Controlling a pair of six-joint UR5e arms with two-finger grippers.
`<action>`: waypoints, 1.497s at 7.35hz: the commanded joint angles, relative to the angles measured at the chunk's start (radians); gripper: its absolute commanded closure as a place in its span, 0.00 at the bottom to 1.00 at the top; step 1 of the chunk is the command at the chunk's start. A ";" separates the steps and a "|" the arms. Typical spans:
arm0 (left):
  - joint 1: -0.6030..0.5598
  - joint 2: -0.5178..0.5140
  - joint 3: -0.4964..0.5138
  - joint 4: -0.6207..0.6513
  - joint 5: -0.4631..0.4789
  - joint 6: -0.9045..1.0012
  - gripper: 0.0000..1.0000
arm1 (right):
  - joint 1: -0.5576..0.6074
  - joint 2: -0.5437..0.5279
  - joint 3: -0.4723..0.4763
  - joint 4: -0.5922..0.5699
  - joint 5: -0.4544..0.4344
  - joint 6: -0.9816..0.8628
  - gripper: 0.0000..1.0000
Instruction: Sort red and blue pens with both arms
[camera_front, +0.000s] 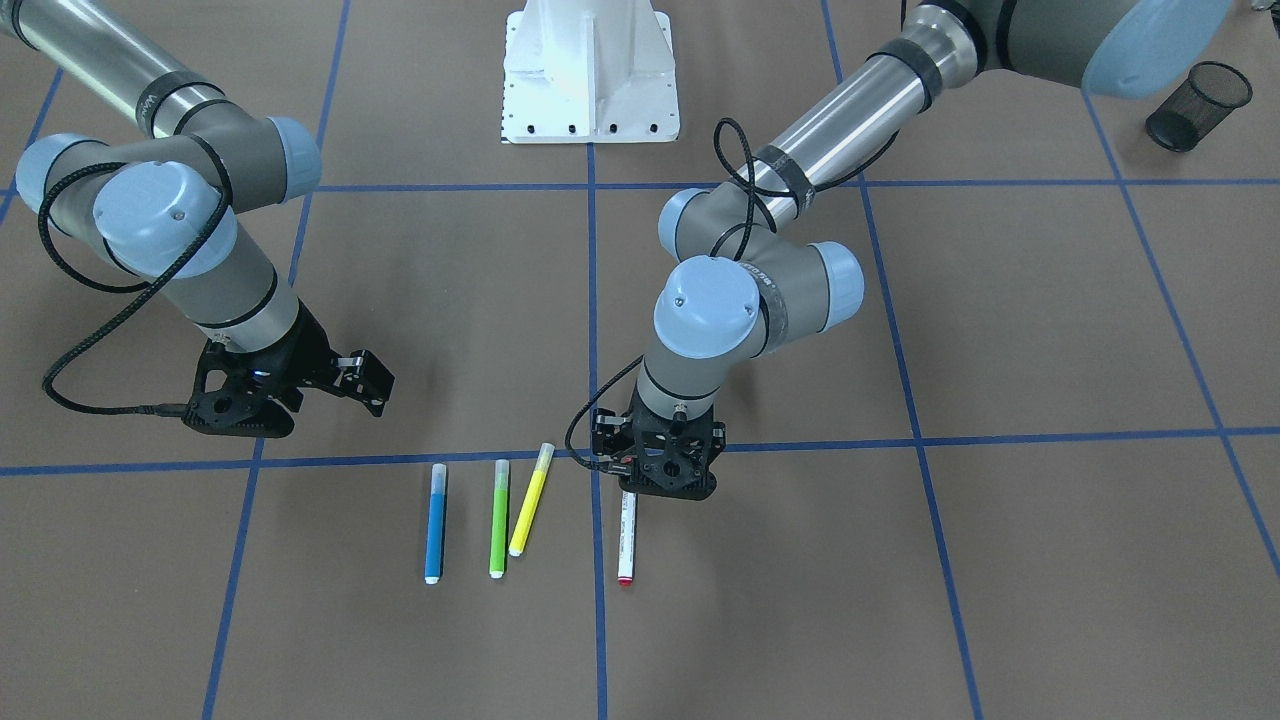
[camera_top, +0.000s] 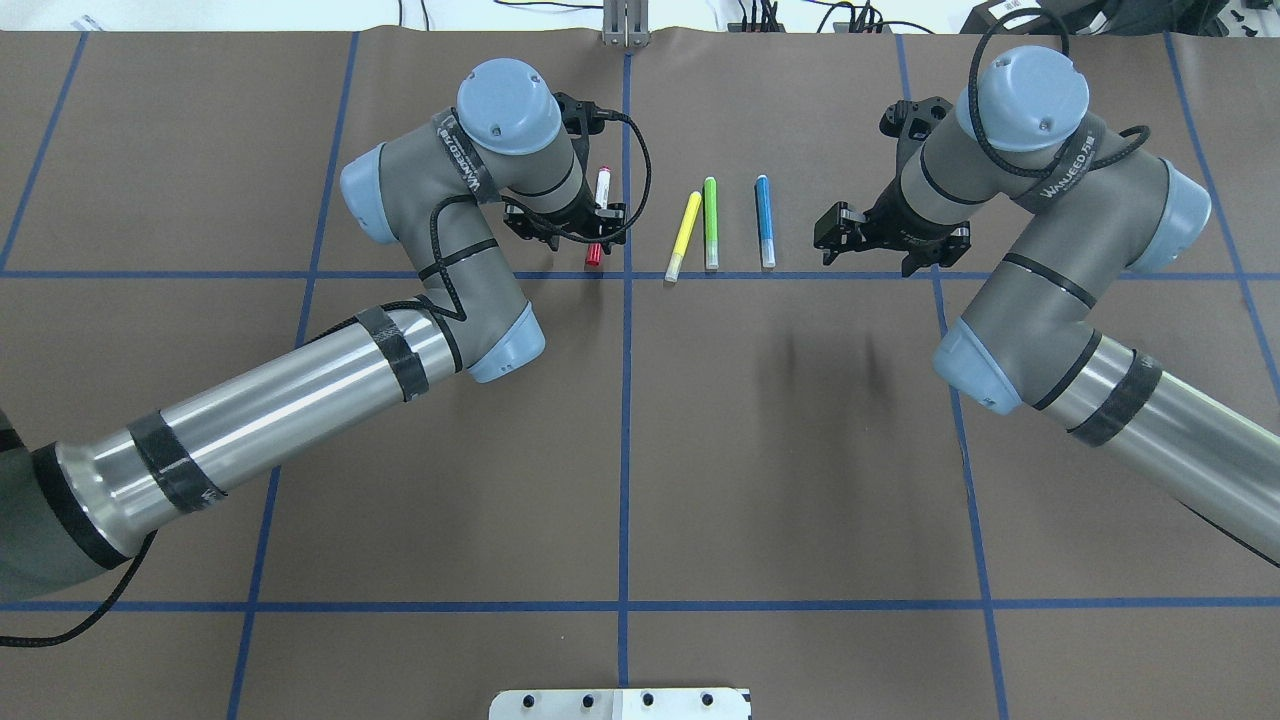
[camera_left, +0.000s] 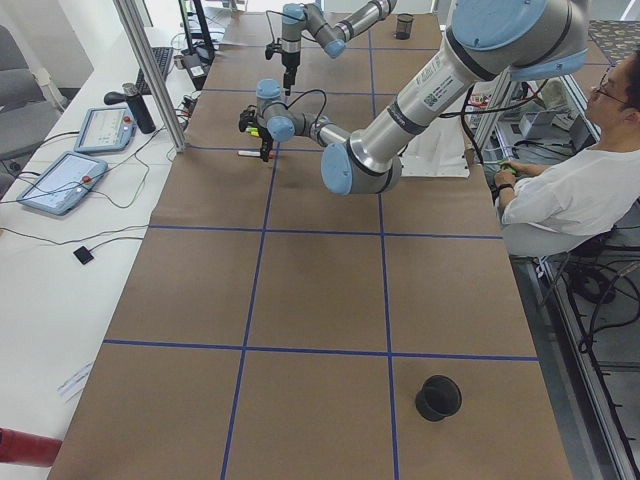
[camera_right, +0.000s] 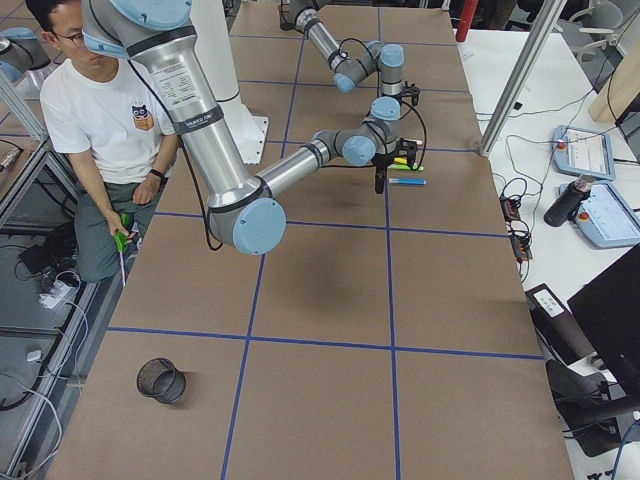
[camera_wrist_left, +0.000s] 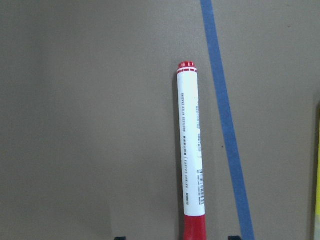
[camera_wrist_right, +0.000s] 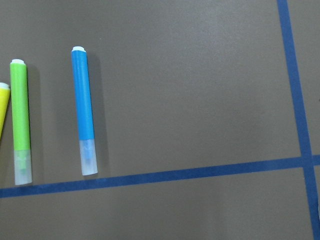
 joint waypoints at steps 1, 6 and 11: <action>0.005 -0.015 0.029 -0.010 0.011 0.002 0.44 | -0.001 0.001 -0.006 0.000 -0.002 0.001 0.01; 0.016 -0.015 0.035 -0.010 0.011 0.002 0.50 | -0.001 0.001 -0.021 0.002 -0.004 0.001 0.01; 0.011 -0.014 0.015 -0.009 0.010 -0.006 1.00 | 0.000 0.023 -0.042 0.008 -0.005 0.002 0.01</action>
